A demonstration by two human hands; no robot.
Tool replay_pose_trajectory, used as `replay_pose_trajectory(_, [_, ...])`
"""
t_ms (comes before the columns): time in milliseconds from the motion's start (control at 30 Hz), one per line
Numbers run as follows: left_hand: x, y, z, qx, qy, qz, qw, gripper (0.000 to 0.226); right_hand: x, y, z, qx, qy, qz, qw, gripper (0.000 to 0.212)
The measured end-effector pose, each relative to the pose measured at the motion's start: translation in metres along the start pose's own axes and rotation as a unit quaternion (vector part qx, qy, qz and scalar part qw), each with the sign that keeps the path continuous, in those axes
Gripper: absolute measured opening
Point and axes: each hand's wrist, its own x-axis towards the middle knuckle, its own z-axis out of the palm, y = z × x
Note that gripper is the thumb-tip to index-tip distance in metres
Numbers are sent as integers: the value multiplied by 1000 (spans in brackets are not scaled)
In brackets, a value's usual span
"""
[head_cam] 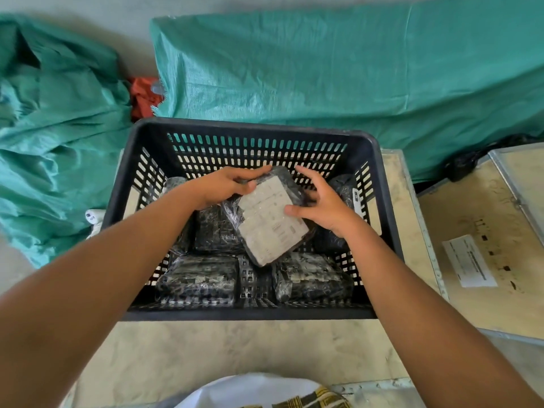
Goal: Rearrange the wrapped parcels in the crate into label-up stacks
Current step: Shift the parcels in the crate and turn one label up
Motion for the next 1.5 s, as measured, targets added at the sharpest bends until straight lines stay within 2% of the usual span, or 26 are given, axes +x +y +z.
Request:
replay_pose_trajectory(33, [3, 2, -1, 6, -16, -4, 1000, 46, 2, 1, 0, 11, -10, -2, 1000, 90])
replay_pose_trajectory(100, [10, 5, -1, 11, -14, -5, 1000, 45, 6, 4, 1, 2, -5, -4, 1000, 89])
replay_pose_trajectory(233, [28, 2, 9, 58, 86, 47, 993, 44, 13, 7, -2, -11, 43, 28, 999, 83])
replay_pose_trajectory(300, [37, -6, 20, 87, 117, 57, 988, 52, 15, 8, -1, -14, 78, 45, 996, 82])
replay_pose_trajectory(367, [45, -19, 31, 132, 110, 51, 984, 68, 18, 7, 3, -40, 108, 57, 992, 83])
replay_pose_trajectory(500, [55, -40, 49, 170, 102, 13, 980, 87, 29, 7, 20, -186, 122, 85, 971, 90])
replay_pose_trajectory(600, [60, -47, 67, 248, 103, -6, 963, 96, 33, 18, 31, -240, 106, 106, 959, 93])
replay_pose_trajectory(700, [65, -52, 83, 362, 98, -34, 926, 109, 36, 23, 31, -270, 92, 125, 950, 95])
replay_pose_trajectory(833, [69, -61, 92, 434, 103, -28, 895, 114, 34, 28, 41, -402, 68, 149, 901, 94])
replay_pose_trajectory(967, [72, -67, 95, 472, 100, -18, 876, 112, 32, 36, 47, -466, 16, 153, 871, 82])
replay_pose_trajectory(1067, [75, -68, 100, 486, 93, -23, 869, 109, 34, 39, 49, -498, -22, 163, 851, 80])
replay_pose_trajectory(1233, [80, -70, 98, 480, 93, -28, 872, 109, 38, 27, 45, -469, -36, 189, 862, 84])
replay_pose_trajectory(1300, [81, -69, 96, 474, 99, -24, 875, 111, 33, 16, 41, -441, -14, 166, 882, 81])
replay_pose_trajectory(1400, [77, -70, 99, 462, 114, -12, 880, 111, 14, -10, 27, -408, 91, 44, 907, 54])
replay_pose_trajectory(1433, [76, -72, 101, 457, 115, -11, 882, 110, 5, -20, 20, -414, 136, -3, 900, 44])
replay_pose_trajectory(1500, [73, -73, 106, 446, 108, -12, 888, 107, -16, -32, 2, -454, 228, -77, 858, 32])
